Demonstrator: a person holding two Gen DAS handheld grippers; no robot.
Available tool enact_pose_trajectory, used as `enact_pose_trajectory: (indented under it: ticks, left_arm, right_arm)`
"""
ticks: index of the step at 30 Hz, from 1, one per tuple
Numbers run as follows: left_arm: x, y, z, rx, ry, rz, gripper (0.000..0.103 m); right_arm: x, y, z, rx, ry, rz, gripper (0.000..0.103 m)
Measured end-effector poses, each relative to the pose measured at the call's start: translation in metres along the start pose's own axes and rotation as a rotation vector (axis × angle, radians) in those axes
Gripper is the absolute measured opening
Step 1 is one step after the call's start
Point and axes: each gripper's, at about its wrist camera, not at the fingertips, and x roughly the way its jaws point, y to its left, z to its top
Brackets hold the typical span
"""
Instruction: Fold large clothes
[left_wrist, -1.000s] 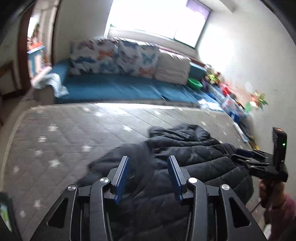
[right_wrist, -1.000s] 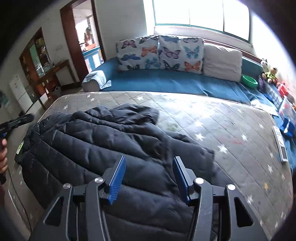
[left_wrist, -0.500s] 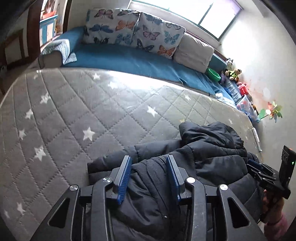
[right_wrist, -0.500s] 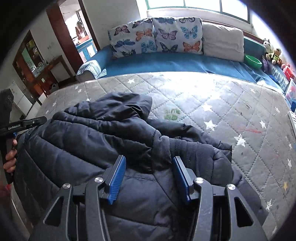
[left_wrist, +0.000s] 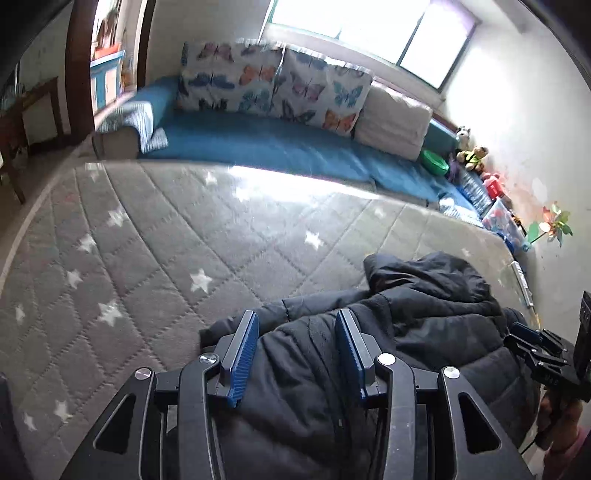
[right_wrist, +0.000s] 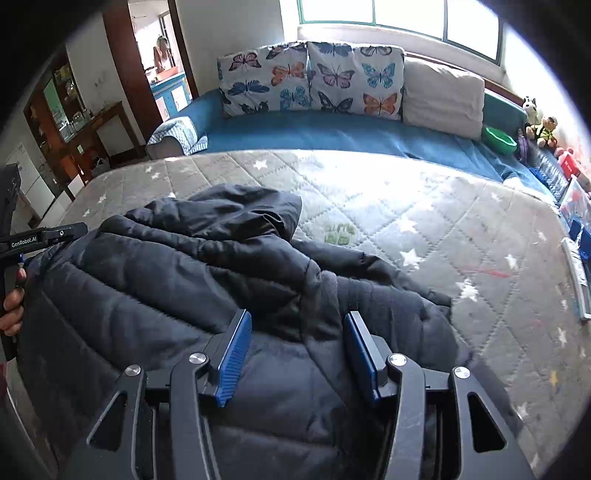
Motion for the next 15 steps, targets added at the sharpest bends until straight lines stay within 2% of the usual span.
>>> enact_pose_trajectory:
  ticks: [3, 7, 11, 15]
  left_arm:
    - [-0.039, -0.008, -0.007, 0.060, -0.069, 0.012, 0.047]
    - [-0.081, -0.015, -0.029, 0.117, -0.115, -0.013, 0.048]
    - [-0.100, -0.012, -0.055, 0.129, -0.109, -0.056, 0.048]
    - [-0.089, -0.004, -0.076, 0.113, -0.068, -0.049, 0.048]
  right_arm:
    - [-0.027, 0.005, -0.008, -0.019, -0.024, -0.001, 0.057]
    - [-0.056, 0.012, -0.027, -0.046, -0.042, 0.011, 0.057]
    - [-0.068, 0.008, -0.050, -0.016, -0.028, 0.047, 0.057]
    - [-0.068, -0.001, -0.066, 0.028, -0.014, 0.055, 0.057]
